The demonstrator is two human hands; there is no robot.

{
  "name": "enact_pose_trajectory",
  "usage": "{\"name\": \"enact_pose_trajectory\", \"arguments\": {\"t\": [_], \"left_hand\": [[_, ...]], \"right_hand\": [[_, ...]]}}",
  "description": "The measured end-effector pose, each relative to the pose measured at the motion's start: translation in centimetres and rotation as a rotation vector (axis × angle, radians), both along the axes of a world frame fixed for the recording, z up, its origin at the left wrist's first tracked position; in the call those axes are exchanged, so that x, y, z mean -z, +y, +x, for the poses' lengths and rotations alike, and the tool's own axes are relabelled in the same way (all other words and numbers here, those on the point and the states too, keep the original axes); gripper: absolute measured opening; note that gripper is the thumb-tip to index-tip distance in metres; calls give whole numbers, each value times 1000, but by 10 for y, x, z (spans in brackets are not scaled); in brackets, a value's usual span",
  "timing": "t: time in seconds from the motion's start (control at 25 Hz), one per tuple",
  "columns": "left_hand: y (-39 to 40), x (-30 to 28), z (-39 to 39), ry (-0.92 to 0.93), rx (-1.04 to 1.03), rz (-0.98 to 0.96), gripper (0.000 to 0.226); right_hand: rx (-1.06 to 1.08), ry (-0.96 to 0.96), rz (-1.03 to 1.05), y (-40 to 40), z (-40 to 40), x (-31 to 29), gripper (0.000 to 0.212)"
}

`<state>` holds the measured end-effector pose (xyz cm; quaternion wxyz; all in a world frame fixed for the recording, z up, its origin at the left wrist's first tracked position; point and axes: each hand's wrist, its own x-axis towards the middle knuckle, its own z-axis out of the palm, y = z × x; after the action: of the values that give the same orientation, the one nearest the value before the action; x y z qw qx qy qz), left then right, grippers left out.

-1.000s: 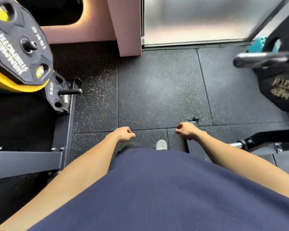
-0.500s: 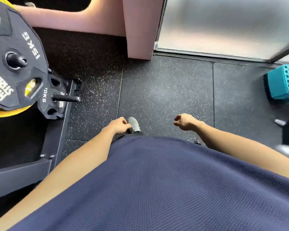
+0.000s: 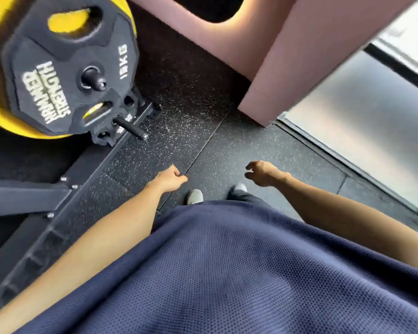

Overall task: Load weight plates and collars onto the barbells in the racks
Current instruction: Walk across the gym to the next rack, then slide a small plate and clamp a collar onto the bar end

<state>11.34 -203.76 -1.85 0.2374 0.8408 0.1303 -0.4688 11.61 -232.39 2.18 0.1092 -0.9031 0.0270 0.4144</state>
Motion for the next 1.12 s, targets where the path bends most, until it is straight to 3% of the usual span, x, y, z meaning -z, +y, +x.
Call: {"name": "enact_pose_trajectory", "arguments": {"t": [0.32,0.48,0.8,1.12], "left_hand": [[-45,0,-34,-47,-654,-31,44],[-76,-18,-41,-132,-854,-21,43],[-26,-106,0,-432,-956,84,48],[49,-255,68,-836,-908,225,53]], "right_hand": [[-489,55,29,9,116,11,45],[-669,49,36,7,147,13,47],[-719,-114,156,69,200,-51,53],[-728,-490,451,154,258,-201,52]]}}
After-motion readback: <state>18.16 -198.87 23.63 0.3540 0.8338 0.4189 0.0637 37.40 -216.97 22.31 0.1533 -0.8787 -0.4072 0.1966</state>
